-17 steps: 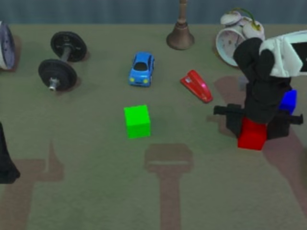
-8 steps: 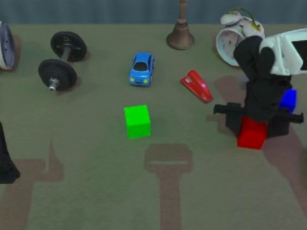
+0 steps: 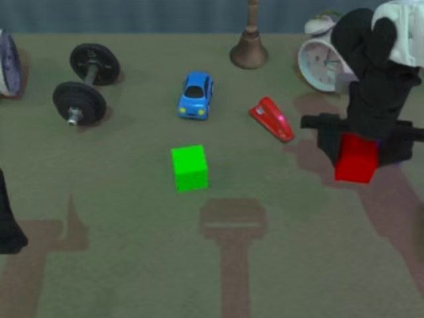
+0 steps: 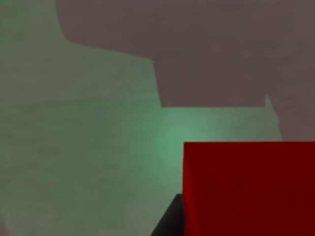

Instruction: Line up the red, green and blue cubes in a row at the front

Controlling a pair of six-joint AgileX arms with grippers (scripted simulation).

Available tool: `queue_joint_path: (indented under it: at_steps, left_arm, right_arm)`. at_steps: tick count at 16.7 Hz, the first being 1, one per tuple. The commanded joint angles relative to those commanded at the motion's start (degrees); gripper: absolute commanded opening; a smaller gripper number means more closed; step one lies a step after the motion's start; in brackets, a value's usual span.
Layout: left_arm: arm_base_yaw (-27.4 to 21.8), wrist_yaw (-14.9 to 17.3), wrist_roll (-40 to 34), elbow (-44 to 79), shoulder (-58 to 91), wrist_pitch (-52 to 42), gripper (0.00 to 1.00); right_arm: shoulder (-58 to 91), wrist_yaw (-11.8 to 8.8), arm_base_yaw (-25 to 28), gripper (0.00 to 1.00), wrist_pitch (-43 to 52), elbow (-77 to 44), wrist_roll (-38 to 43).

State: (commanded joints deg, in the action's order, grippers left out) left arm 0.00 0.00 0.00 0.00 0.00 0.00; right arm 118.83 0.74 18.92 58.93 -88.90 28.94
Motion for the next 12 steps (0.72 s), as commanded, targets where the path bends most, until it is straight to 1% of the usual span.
queue_joint_path:
  at_steps: [4,6,9,12]
  left_arm:
    - [0.0,0.0,0.0,0.0,0.0,0.0,1.0]
    - [0.0,0.0,0.0,0.0,0.0,0.0,1.0]
    - [0.0,0.0,0.0,0.0,0.0,0.0,1.0]
    - [0.0,0.0,0.0,0.0,0.0,0.0,1.0]
  right_arm:
    - [0.3,-0.02,-0.15,0.0,-0.09,0.0,0.23]
    - [1.4,0.03,1.89,0.0,0.85,-1.84,2.0]
    - [4.59,0.16,9.21,0.0,3.74,-7.52,7.87]
    - [8.46,0.27,20.05,0.0,7.51,-14.67,15.67]
